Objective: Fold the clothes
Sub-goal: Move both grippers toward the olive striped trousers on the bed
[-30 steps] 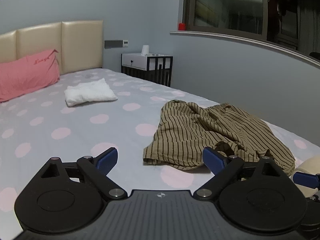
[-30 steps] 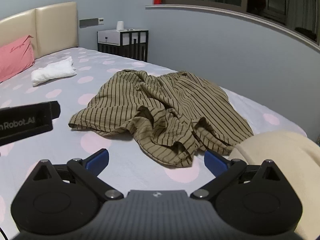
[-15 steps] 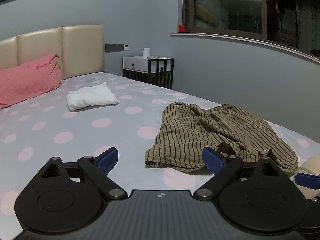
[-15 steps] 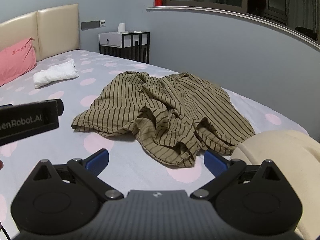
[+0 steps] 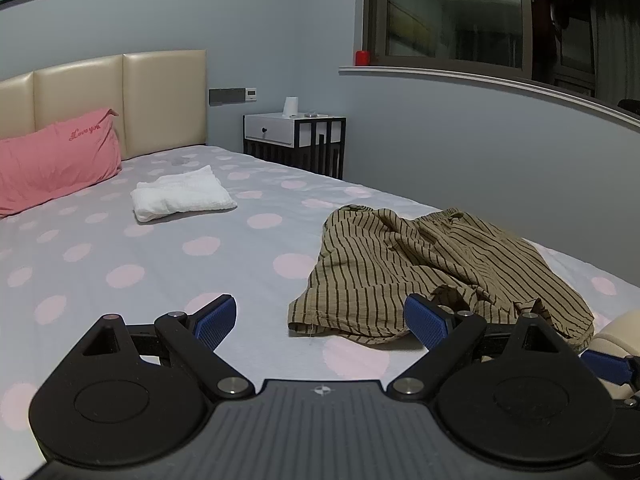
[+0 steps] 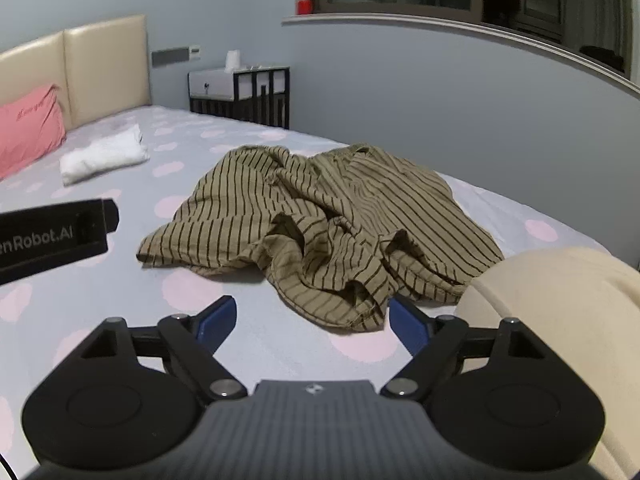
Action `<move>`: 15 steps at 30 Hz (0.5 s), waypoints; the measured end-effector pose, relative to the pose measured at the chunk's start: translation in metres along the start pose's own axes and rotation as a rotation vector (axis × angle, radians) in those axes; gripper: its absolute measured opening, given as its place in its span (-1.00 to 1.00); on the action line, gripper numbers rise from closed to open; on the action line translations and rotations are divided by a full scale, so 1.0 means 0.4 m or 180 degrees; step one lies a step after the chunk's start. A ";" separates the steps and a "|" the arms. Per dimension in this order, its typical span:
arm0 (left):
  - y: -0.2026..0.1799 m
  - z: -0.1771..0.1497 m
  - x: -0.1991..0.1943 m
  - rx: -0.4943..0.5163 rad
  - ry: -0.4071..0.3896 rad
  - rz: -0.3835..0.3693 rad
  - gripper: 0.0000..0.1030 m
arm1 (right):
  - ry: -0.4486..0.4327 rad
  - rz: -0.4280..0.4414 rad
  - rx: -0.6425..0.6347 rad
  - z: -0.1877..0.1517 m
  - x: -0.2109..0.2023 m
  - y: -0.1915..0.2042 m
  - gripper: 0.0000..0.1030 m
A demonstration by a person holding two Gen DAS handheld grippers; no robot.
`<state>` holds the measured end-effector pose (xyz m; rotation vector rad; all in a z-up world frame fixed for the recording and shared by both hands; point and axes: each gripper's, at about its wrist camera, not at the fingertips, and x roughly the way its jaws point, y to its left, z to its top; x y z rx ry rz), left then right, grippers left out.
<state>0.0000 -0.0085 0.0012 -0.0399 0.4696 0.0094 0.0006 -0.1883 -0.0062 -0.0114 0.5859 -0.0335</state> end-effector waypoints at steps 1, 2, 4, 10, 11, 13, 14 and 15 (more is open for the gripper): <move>0.000 -0.001 0.000 -0.0007 -0.0001 -0.0002 0.79 | -0.0063 -0.0041 -0.0002 -0.001 -0.004 0.001 0.55; 0.000 -0.001 0.000 -0.0015 -0.0002 -0.0004 0.79 | -0.0113 -0.0060 -0.0037 0.000 -0.006 0.003 0.51; -0.002 -0.002 0.000 -0.0023 -0.0002 -0.0008 0.79 | -0.0211 -0.0098 -0.0107 0.000 -0.011 0.008 0.48; -0.004 -0.002 -0.002 -0.0030 -0.0030 -0.0005 0.79 | -0.0182 0.0048 -0.0256 0.002 -0.010 0.016 0.63; -0.005 -0.002 -0.002 -0.0027 -0.0029 -0.0006 0.79 | -0.0212 0.0006 -0.0305 0.002 -0.012 0.020 0.63; -0.008 -0.003 -0.001 -0.0017 -0.0024 -0.0013 0.79 | -0.0232 0.0049 -0.0317 0.008 -0.017 0.017 0.66; -0.010 -0.004 -0.002 -0.0011 -0.0024 -0.0014 0.79 | -0.0213 0.0089 -0.0285 0.010 -0.018 0.016 0.66; -0.011 -0.004 -0.003 -0.0004 -0.0027 -0.0014 0.79 | -0.0189 0.0102 -0.0244 0.011 -0.017 0.013 0.70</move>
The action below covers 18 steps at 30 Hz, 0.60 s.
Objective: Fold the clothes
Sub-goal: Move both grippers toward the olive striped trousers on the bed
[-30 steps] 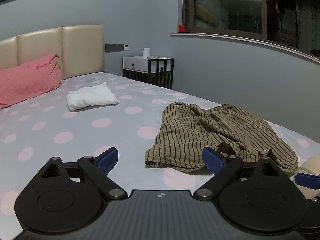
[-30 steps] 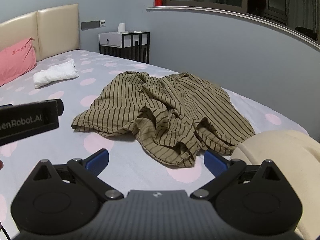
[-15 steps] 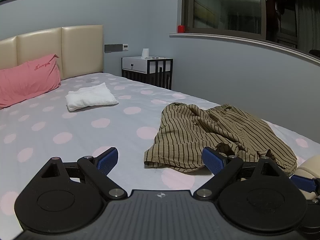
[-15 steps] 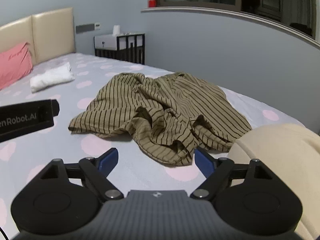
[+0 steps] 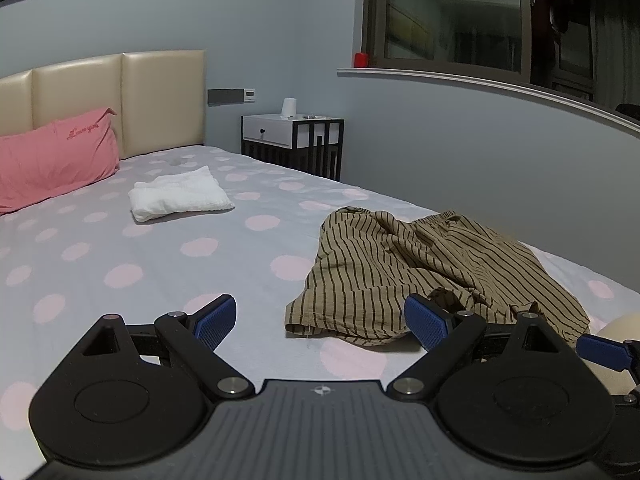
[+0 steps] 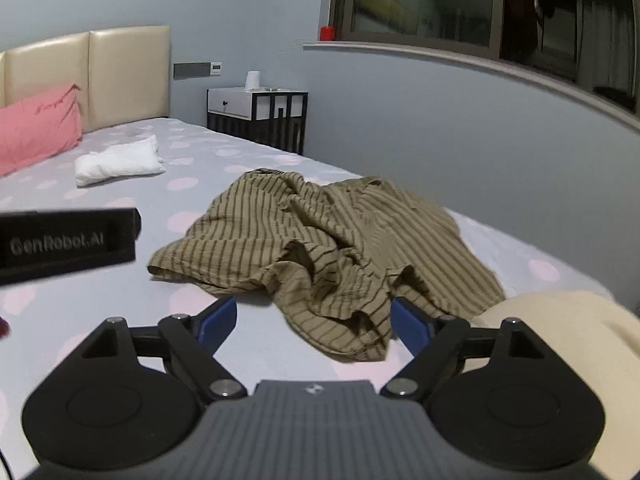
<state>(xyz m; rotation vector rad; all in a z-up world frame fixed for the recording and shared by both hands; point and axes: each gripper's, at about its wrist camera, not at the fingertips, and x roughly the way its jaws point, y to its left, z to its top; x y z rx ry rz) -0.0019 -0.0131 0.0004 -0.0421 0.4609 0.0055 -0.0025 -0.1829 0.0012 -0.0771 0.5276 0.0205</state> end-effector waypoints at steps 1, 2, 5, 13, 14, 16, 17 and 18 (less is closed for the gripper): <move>-0.001 -0.001 -0.001 0.0007 -0.0004 -0.0003 0.79 | 0.0034 -0.0008 0.0017 -0.001 0.002 -0.002 0.81; -0.001 -0.001 -0.002 0.0014 -0.0009 -0.0004 0.79 | 0.0059 -0.0003 0.0017 -0.003 0.004 0.000 0.86; -0.001 0.001 -0.002 0.0022 -0.0006 -0.0009 0.79 | 0.0088 -0.0033 0.0072 -0.011 0.010 -0.002 0.90; -0.003 0.001 -0.002 0.0027 0.0027 -0.0028 0.79 | 0.0085 -0.0002 0.0085 -0.022 0.016 0.005 0.98; -0.002 0.001 -0.001 0.0028 0.0033 -0.0027 0.79 | 0.0110 0.0009 0.0093 -0.023 0.018 0.005 0.98; -0.001 0.001 0.000 0.0029 0.0038 -0.0025 0.79 | 0.0143 0.0028 0.0101 -0.023 0.021 0.005 0.98; -0.002 0.000 0.001 0.0029 0.0041 -0.0018 0.79 | 0.0146 0.0028 0.0095 -0.023 0.022 0.006 0.98; -0.002 0.000 0.001 0.0028 0.0043 -0.0013 0.79 | 0.0150 0.0029 0.0091 -0.024 0.022 0.006 0.98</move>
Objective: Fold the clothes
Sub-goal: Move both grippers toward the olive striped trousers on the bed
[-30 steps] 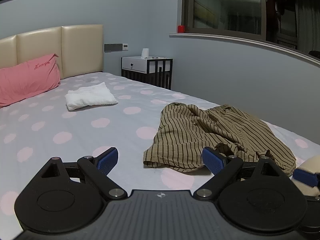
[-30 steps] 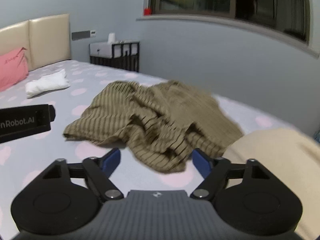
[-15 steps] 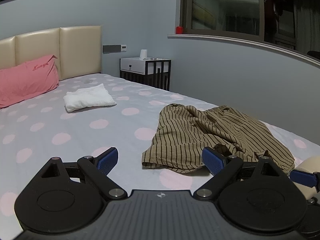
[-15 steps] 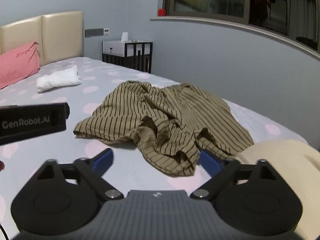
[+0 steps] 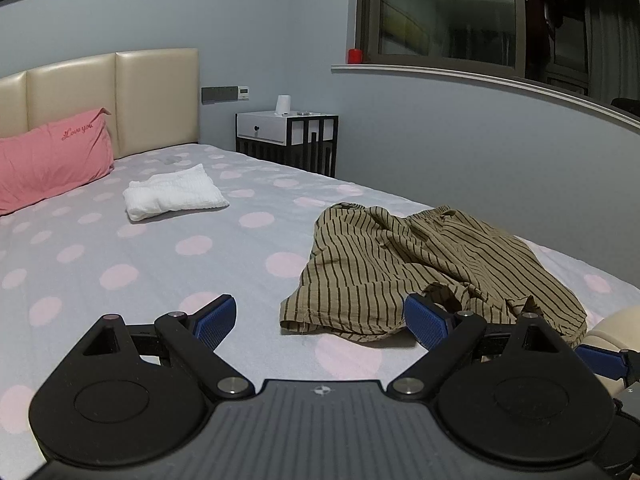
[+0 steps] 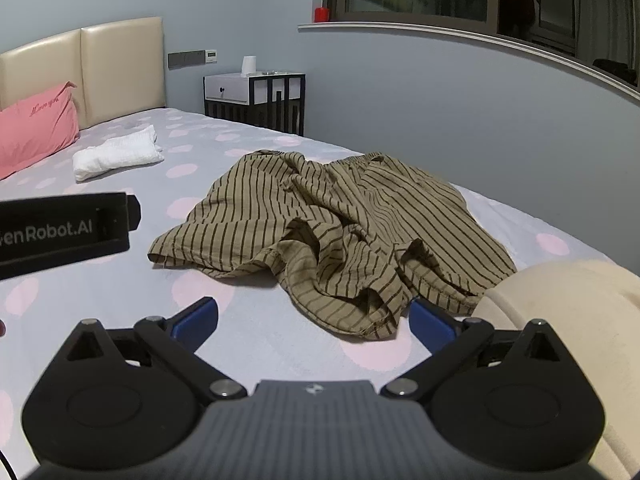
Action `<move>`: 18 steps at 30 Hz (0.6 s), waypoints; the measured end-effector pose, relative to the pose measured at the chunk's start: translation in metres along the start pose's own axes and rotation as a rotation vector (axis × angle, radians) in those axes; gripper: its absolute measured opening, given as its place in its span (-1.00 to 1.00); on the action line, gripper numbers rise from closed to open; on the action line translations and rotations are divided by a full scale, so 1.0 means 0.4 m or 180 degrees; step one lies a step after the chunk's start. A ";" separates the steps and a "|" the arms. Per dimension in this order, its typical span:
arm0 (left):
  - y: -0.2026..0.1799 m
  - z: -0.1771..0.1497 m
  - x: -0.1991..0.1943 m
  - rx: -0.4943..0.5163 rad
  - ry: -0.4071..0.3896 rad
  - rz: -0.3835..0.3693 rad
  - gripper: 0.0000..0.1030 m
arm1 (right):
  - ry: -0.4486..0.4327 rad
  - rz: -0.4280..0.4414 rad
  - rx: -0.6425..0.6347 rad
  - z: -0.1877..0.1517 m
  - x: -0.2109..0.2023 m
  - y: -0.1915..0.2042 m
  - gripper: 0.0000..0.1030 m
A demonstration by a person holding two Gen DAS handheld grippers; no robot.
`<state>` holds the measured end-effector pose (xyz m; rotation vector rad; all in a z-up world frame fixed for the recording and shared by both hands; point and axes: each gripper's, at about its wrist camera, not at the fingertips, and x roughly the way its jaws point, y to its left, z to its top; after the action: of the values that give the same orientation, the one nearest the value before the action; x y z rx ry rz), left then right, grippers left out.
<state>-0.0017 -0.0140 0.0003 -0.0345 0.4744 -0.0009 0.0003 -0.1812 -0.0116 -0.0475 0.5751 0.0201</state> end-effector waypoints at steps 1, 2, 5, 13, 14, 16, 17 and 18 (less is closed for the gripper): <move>0.000 0.000 0.000 0.0001 0.0002 0.0001 0.79 | 0.0003 0.0004 0.0002 0.001 0.000 0.000 0.98; 0.001 0.000 0.000 0.0003 0.0003 0.0003 0.79 | 0.0005 0.0008 0.0004 0.002 0.000 0.000 0.98; 0.000 0.000 0.002 0.0017 0.0008 0.0010 0.79 | 0.0013 0.0021 0.0011 0.006 0.000 -0.001 0.98; -0.003 0.015 0.010 -0.0009 0.0031 0.0056 0.79 | -0.0016 0.0149 0.0073 0.055 -0.004 -0.026 0.98; -0.003 0.021 0.013 -0.0033 0.0039 0.0058 0.79 | -0.0012 0.0161 0.0048 0.070 0.000 -0.034 0.98; -0.002 0.037 0.021 -0.0102 0.0054 0.0010 0.79 | 0.0027 0.0222 -0.0003 0.097 0.011 -0.051 0.98; 0.000 0.048 0.027 -0.0131 0.0070 -0.0034 0.79 | 0.0049 0.0262 -0.0034 0.112 0.017 -0.061 0.98; 0.000 0.059 0.036 -0.0136 0.0087 -0.0059 0.79 | 0.0053 0.0313 -0.0078 0.129 0.024 -0.073 0.98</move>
<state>0.0220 -0.0134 0.0147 -0.0807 0.5013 -0.0095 0.0376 -0.2076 0.0275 -0.0431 0.5936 0.1224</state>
